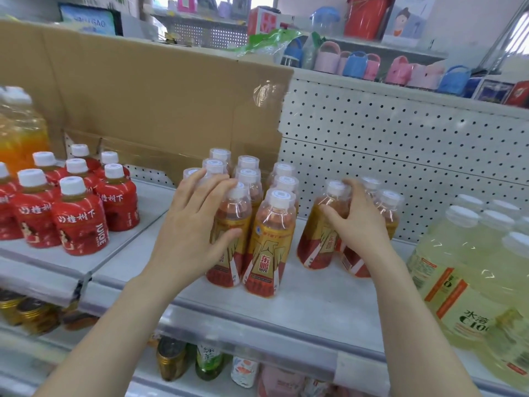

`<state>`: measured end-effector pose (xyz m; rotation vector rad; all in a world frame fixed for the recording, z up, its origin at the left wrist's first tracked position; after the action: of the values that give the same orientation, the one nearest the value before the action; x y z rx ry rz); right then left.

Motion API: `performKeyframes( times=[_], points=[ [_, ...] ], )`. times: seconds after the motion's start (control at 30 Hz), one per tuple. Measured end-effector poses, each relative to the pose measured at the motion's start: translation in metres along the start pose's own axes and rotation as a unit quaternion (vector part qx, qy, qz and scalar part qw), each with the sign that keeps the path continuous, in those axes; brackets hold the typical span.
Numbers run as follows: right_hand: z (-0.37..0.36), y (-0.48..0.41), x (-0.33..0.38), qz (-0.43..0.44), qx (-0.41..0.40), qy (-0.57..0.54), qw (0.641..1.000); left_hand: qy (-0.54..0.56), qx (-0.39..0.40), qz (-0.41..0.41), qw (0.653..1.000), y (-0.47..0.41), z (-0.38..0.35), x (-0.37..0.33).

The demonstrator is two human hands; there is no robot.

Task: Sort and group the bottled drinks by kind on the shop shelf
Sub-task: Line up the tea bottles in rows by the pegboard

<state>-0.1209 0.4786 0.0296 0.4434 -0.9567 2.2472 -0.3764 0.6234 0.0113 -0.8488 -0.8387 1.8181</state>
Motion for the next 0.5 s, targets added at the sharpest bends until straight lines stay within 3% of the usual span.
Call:
performKeyframes(
  times=[0.3,0.5],
  points=[
    [-0.024,-0.021,0.013,-0.006,-0.052,0.01,0.999,0.0,-0.024,0.024,0.999,-0.005,0.003,-0.008],
    [-0.057,-0.07,0.013,-0.006,0.021,-0.035,0.999,0.0,-0.037,-0.001,0.999,-0.01,0.007,-0.005]
  ],
)
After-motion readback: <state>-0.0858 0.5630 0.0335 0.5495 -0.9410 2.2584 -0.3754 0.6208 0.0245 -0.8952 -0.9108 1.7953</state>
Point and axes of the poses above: each hand's wrist, its own y-axis away from the middle knuckle, its own z-axis out of the back of the hand, x = y × z, the point moved 5 cm from there along -y, towards the middle knuckle, and after that the axes turned 7 degrees about -x, right-handed, at the moved point
